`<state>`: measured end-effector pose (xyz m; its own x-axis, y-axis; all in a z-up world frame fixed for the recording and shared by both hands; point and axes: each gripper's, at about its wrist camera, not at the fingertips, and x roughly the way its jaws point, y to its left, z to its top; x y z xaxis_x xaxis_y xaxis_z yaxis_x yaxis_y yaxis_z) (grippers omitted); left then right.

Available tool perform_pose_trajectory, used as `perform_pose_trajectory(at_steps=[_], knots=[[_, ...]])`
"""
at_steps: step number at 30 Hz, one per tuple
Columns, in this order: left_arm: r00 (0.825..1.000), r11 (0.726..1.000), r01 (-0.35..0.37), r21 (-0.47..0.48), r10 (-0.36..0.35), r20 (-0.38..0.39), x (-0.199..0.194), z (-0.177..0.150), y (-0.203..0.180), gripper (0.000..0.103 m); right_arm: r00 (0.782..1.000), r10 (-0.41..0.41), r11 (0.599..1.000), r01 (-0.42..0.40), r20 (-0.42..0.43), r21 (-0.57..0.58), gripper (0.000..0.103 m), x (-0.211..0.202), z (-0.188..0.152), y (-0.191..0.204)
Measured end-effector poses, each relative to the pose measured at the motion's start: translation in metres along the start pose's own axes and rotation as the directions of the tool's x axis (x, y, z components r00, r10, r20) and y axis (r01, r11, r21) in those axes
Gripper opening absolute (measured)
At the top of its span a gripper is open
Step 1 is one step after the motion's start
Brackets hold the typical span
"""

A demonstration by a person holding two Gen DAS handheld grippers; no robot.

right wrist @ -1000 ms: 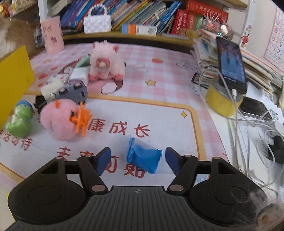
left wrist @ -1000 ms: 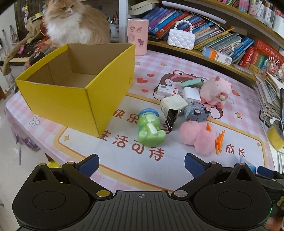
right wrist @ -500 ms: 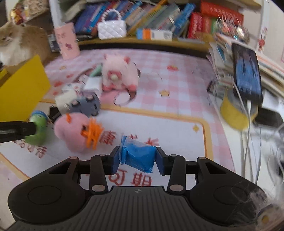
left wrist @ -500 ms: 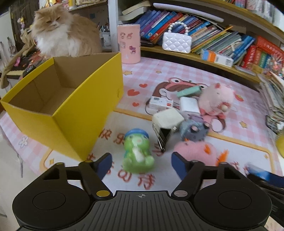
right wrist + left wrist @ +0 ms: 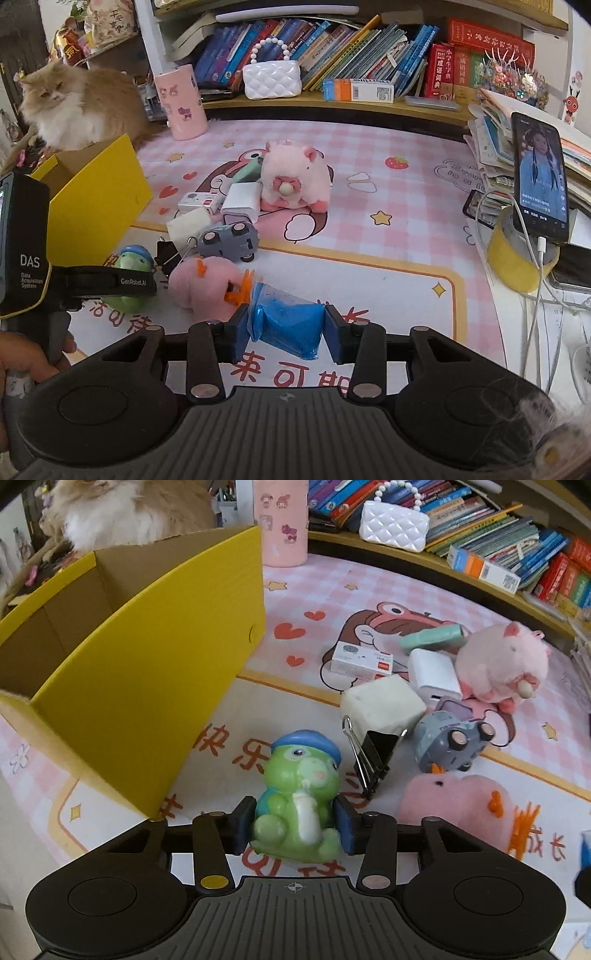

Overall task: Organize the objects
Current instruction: 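Close the left tool on the green frog figure and lift it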

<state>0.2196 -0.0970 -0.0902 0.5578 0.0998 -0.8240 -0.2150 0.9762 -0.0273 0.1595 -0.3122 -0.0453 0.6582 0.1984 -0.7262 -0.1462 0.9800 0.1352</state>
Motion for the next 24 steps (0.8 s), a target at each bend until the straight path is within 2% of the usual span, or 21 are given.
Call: perform_pose_trajectory(at_steps=[6,10,18,24], knots=[[0.993,0.994,0.096,-0.05,-0.092,0.072,-0.047,-0.004,0.016,0.042,1.0,0.013,1.0,-0.013,-0.017,0.029,0.038,0.0,-0.007,0.004],[0.985,0.985,0.156,-0.079,-0.149,0.092,-0.072,-0.009,0.03,0.042,0.999,0.02,0.999,-0.019,-0.026,0.033,0.038,-0.002,-0.01,0.013],[0.971,0.966,0.224,-0.127,-0.211,0.113,-0.1,-0.031,0.068,0.042,1.0,-0.004,0.999,0.005,-0.016,0.037,0.039,-0.011,-0.016,0.048],[0.955,0.962,0.267,-0.062,-0.255,0.15,-0.115,-0.033,0.113,0.042,0.999,-0.036,0.996,0.033,0.031,0.081,0.039,-0.023,-0.021,0.097]])
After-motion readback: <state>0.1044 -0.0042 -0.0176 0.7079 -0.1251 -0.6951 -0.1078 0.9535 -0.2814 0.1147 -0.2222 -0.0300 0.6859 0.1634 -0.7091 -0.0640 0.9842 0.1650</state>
